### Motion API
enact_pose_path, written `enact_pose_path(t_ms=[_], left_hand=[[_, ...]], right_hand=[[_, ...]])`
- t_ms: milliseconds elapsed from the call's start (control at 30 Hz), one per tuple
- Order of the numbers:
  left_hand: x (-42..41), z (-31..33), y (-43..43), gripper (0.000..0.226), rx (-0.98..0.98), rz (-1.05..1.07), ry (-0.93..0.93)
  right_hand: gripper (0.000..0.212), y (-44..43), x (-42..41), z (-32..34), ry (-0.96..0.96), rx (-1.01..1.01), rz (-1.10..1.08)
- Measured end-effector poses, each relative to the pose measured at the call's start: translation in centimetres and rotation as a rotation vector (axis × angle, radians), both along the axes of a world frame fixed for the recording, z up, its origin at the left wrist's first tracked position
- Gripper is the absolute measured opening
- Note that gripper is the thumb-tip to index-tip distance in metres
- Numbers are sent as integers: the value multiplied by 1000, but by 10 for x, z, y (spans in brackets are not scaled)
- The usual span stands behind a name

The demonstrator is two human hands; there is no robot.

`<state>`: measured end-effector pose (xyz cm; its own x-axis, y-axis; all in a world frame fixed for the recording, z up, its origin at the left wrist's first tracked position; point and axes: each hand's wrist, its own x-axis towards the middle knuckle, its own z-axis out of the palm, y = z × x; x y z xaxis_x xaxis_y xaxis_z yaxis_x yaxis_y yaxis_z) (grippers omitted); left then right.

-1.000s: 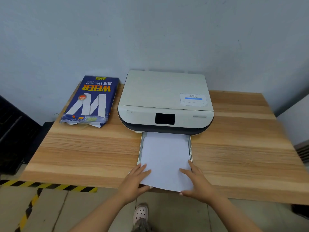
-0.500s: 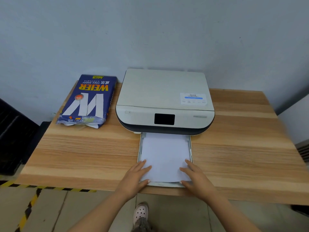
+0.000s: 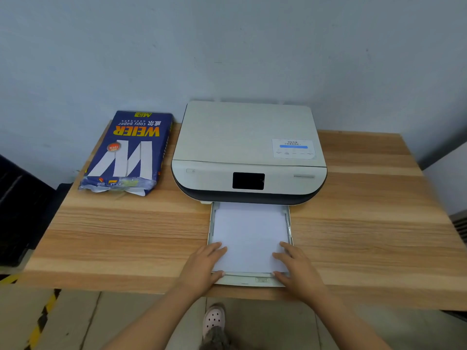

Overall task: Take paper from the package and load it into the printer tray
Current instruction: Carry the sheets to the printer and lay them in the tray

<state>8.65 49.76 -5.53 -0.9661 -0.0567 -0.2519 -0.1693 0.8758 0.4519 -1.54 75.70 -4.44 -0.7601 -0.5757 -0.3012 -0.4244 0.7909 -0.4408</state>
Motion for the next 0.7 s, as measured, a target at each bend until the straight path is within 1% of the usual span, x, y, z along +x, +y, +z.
enact_pose_path(t_ms=[100, 200, 267, 333, 400, 467, 533, 600, 700], left_hand=[[2, 0, 1, 60, 51, 27, 86], [-1, 2, -3, 62, 71, 113, 156], [-7, 2, -7, 69, 112, 199, 134], [-13, 2, -10, 77, 209, 321, 78], [-20, 2, -12, 79, 297, 405, 41], [-25, 3, -11, 78, 344, 440, 25], [-29, 5, -9, 74, 352, 464, 14], [-31, 4, -9, 73, 356, 481, 4], [-29, 5, -11, 72, 413, 513, -17]], right_hand=[[48, -1, 0, 3, -23, -98, -75], [45, -3, -3, 7, -1, -211, -224], [50, -5, -7, 6, 9, -219, -333], [58, -8, -12, 4, -35, -224, -424], [65, -11, -17, 2, -100, -250, -504], [69, -17, -20, 2, -171, -274, -568], [69, -22, -20, 3, -218, -291, -600], [67, -25, -20, 1, -208, -292, -605], [63, -22, -16, -3, -209, -303, -623]])
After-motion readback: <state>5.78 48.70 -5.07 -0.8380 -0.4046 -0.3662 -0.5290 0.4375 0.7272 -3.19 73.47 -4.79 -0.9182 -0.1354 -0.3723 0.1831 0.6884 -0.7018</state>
